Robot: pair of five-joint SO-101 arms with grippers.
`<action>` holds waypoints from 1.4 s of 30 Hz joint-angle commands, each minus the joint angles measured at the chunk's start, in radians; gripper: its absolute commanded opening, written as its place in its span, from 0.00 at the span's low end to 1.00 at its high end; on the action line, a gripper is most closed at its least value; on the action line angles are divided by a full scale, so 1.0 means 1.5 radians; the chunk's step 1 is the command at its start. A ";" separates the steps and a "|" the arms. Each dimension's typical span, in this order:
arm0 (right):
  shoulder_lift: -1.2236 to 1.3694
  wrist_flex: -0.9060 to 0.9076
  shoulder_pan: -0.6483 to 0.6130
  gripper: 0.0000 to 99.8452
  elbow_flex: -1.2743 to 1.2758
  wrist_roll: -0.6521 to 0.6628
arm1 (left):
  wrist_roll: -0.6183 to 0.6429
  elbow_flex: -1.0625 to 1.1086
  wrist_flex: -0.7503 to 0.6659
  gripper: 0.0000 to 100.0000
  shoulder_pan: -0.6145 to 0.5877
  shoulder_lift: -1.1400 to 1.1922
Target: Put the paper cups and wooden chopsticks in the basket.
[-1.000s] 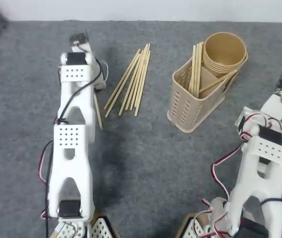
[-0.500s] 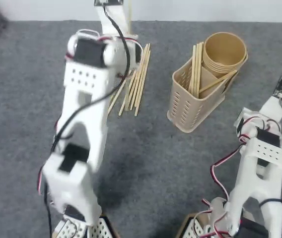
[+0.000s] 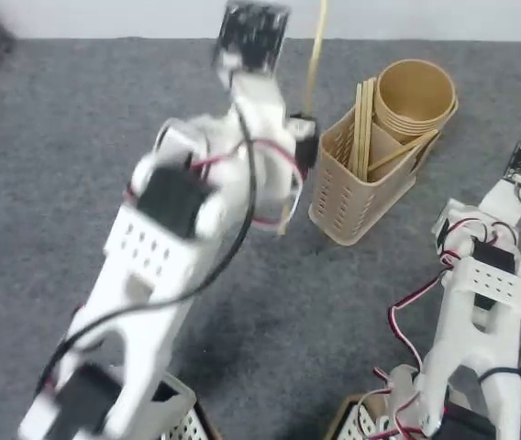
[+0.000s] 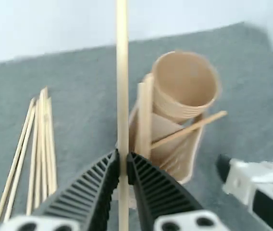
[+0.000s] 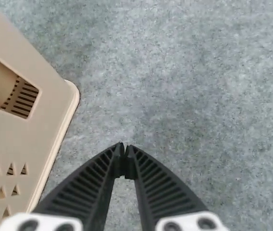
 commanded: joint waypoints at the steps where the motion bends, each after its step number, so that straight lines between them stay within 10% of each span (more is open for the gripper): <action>1: -0.011 -0.012 -0.001 0.01 -0.003 -0.005 | 0.004 0.261 -0.325 0.01 -0.016 -0.204; 10: -0.011 -0.009 -0.017 0.01 -0.003 -0.005 | -0.025 0.449 -0.788 0.01 0.012 -0.245; 24: -0.010 -0.087 -0.016 0.01 0.043 -0.005 | -0.181 0.546 -1.128 0.01 0.056 -0.002; 36: -0.010 -0.090 -0.017 0.01 0.043 -0.005 | -0.179 0.597 -1.120 0.10 0.071 0.000; 42: -0.010 -0.088 -0.017 0.01 0.043 -0.005 | -0.135 0.555 -0.931 0.11 0.045 -0.096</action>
